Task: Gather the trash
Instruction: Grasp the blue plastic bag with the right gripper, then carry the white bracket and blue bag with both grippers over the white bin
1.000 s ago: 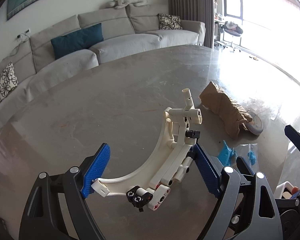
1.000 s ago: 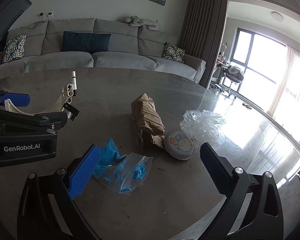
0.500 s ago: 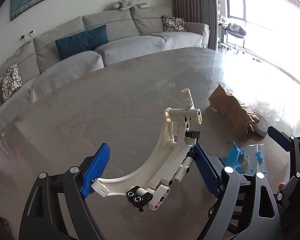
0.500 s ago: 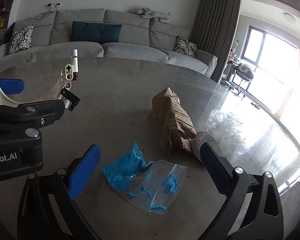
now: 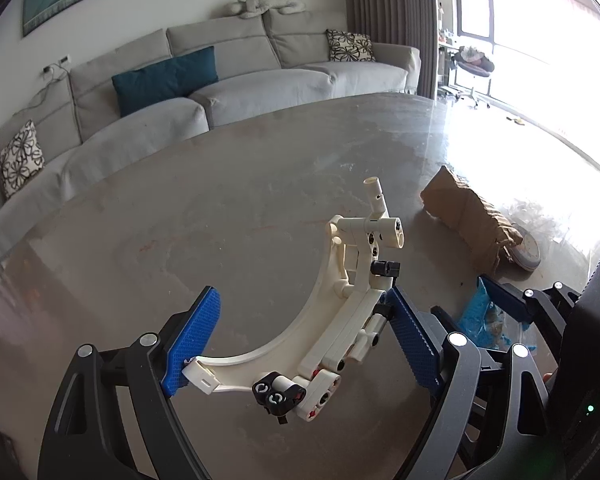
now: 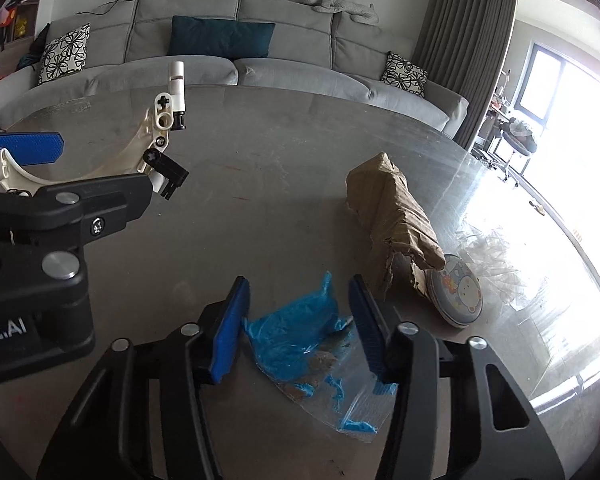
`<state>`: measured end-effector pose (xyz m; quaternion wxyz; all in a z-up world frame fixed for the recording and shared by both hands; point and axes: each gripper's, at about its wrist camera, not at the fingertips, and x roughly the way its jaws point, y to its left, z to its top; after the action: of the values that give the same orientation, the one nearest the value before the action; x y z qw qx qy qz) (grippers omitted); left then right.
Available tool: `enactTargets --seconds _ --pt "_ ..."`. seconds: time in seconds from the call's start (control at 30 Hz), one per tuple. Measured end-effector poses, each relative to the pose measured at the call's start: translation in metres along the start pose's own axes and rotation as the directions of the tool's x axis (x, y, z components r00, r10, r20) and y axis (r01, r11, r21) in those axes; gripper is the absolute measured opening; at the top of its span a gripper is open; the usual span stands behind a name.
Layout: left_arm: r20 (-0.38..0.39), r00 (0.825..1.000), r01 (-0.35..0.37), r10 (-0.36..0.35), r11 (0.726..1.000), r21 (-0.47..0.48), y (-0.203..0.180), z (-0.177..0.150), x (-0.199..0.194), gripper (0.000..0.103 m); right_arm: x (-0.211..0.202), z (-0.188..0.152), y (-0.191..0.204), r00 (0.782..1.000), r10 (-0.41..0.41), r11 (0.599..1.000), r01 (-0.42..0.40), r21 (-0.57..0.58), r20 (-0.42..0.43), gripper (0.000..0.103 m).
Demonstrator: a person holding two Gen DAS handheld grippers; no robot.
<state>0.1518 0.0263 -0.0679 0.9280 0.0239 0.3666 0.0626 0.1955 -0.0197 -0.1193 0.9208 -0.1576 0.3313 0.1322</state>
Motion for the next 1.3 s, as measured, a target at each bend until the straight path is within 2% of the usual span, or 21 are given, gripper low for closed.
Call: enactTargets --seconds 0.5,0.87,1.1,1.3 --pt "0.012 1.000 -0.009 0.009 1.000 -0.014 0.003 0.000 -0.006 0.084 -0.011 -0.009 0.010 1.000 -0.017 0.999 0.018 -0.029 0.022 0.037" --pt "0.048 0.999 0.004 -0.004 1.000 -0.004 0.000 0.001 -0.036 0.084 -0.056 -0.016 -0.007 0.995 -0.054 0.998 0.055 -0.017 0.078 0.036" --pt "0.080 0.996 0.048 -0.049 0.999 0.021 -0.013 -0.002 -0.062 0.084 -0.097 -0.033 -0.027 0.988 -0.111 0.994 0.111 0.011 0.107 0.036" --pt "0.088 0.989 0.116 -0.122 0.991 0.071 -0.048 -0.017 -0.081 0.084 -0.128 -0.052 -0.047 0.980 -0.171 0.985 0.166 0.054 0.098 0.035"
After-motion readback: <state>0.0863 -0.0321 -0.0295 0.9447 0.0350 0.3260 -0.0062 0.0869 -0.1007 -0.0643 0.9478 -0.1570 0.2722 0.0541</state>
